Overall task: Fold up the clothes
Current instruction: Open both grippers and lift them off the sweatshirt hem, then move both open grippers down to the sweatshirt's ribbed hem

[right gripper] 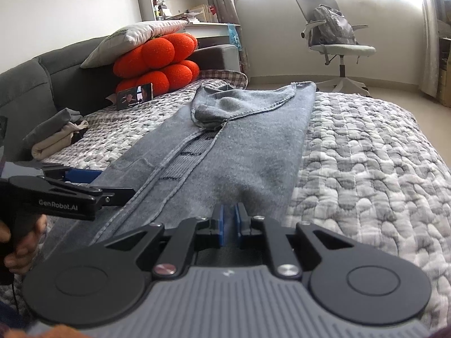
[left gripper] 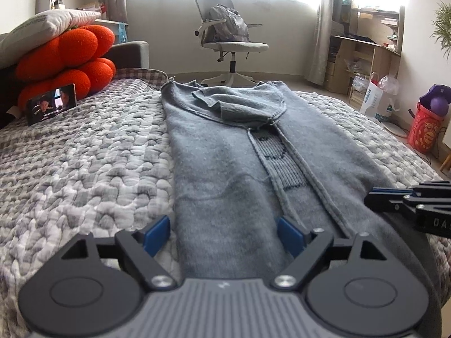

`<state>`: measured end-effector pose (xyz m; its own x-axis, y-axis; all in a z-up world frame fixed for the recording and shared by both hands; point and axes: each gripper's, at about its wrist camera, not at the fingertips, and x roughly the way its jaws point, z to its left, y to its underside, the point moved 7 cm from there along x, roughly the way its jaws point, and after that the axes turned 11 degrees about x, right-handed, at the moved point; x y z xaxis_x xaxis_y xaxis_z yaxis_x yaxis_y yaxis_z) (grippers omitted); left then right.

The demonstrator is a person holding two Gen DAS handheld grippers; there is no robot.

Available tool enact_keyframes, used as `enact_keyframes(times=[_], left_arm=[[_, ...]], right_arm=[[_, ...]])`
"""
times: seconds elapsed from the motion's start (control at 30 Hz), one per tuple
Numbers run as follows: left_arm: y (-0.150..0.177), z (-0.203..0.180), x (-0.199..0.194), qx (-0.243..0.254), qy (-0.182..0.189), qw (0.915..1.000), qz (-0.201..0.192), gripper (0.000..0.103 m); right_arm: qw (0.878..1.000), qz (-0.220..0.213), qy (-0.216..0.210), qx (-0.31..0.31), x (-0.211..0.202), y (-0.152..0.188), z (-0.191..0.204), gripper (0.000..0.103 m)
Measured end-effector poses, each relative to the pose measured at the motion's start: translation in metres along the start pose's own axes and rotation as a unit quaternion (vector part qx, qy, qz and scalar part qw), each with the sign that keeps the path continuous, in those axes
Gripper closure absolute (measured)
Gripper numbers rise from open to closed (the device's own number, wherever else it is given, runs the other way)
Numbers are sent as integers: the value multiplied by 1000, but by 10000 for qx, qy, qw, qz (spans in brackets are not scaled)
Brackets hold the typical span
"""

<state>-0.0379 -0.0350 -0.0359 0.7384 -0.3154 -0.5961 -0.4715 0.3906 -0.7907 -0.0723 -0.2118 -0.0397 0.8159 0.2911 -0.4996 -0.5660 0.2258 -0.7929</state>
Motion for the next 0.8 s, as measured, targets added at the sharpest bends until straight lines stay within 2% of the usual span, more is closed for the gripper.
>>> enact_keyframes(times=[0.8], left_arm=[[14,-2,-16,16,-2,9999,-122,16]], right_arm=[[9998,184,-44,20,-31,22,7,88]])
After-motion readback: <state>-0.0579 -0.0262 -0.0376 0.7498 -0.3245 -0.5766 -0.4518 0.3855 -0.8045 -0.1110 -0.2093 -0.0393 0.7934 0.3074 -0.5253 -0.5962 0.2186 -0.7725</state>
